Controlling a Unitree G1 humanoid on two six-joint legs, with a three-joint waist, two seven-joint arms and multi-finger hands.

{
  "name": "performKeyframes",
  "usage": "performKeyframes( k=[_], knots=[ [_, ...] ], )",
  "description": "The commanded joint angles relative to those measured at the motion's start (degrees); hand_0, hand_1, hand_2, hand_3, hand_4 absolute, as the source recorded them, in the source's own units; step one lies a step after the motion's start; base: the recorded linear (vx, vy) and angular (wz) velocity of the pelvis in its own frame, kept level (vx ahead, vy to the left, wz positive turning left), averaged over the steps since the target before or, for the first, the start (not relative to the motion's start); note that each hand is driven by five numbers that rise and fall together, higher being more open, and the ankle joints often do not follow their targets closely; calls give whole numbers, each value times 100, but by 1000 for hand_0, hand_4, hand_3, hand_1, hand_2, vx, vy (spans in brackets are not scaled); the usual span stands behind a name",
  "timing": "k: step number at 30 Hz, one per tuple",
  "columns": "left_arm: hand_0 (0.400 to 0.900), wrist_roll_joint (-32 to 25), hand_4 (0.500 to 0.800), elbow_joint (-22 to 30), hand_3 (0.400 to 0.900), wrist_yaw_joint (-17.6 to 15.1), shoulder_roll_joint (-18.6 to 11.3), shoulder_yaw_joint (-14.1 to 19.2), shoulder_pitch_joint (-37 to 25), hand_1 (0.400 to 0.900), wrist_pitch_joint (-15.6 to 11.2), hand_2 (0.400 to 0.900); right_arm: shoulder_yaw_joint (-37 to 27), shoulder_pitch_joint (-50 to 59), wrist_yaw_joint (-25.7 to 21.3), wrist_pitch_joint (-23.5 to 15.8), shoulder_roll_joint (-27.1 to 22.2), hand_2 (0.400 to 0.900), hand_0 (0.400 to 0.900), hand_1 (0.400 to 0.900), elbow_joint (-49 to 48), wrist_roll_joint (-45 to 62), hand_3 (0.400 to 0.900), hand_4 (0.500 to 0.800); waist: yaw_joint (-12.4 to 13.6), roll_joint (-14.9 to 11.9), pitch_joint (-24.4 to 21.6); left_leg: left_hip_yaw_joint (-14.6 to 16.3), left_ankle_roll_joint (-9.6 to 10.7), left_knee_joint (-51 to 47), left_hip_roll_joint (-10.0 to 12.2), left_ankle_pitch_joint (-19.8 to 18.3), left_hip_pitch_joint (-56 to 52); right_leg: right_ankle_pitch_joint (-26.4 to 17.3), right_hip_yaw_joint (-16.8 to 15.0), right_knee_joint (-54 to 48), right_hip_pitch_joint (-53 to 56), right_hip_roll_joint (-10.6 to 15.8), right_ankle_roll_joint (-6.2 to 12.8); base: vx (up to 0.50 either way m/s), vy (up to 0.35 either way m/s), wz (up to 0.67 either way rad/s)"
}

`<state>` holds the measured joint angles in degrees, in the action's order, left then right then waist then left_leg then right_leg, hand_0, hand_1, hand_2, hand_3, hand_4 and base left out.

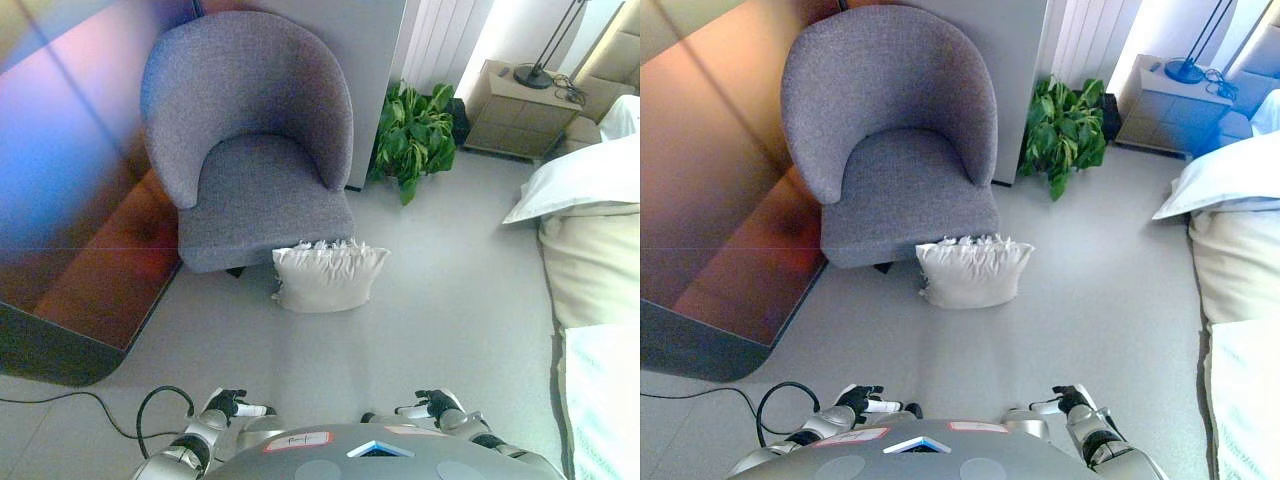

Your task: Pick up the pillow and put it on the sofa.

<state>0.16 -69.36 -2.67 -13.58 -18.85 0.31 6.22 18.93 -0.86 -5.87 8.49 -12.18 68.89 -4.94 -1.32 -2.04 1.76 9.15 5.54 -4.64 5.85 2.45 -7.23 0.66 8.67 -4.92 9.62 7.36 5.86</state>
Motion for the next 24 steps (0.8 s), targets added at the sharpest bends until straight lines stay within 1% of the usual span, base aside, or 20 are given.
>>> performKeyframes(
  k=[1,5,11,19,24],
  knots=[
    [900,150,800,-448,900,-59,40,18,-448,900,-90,900,201,402,-28,9,-50,900,900,900,112,-119,900,800,19,24,131,-158,-386,-36,-380,-518,-184,-67,-37,57,-148,-305,35,0,0,0],
    [900,115,800,-441,900,-47,37,20,-465,900,-146,900,222,412,-26,22,-55,900,900,900,88,-115,900,800,17,25,149,-151,-389,-36,-380,-511,-175,-68,-42,66,-164,-309,31,0,0,0],
    [900,22,800,-360,900,3,14,-30,-520,900,-42,900,280,444,-9,61,-82,900,900,900,13,-91,900,800,9,21,194,-141,-392,-31,-374,-502,-160,-77,-63,78,-192,-318,34,0,0,0],
    [900,79,800,-371,900,-7,18,-2,-425,900,-58,900,246,382,36,73,-69,900,900,900,13,-151,900,800,11,31,178,-142,-393,-36,-367,-510,-174,-73,-39,63,-167,-326,26,0,0,0],
    [900,117,800,-392,900,-17,11,14,-413,900,-68,900,250,364,12,48,-39,900,900,900,40,-117,900,800,-2,43,181,-139,-384,-36,-351,-500,-161,-56,-58,80,-198,-353,9,18,-58,-2]
  ],
)
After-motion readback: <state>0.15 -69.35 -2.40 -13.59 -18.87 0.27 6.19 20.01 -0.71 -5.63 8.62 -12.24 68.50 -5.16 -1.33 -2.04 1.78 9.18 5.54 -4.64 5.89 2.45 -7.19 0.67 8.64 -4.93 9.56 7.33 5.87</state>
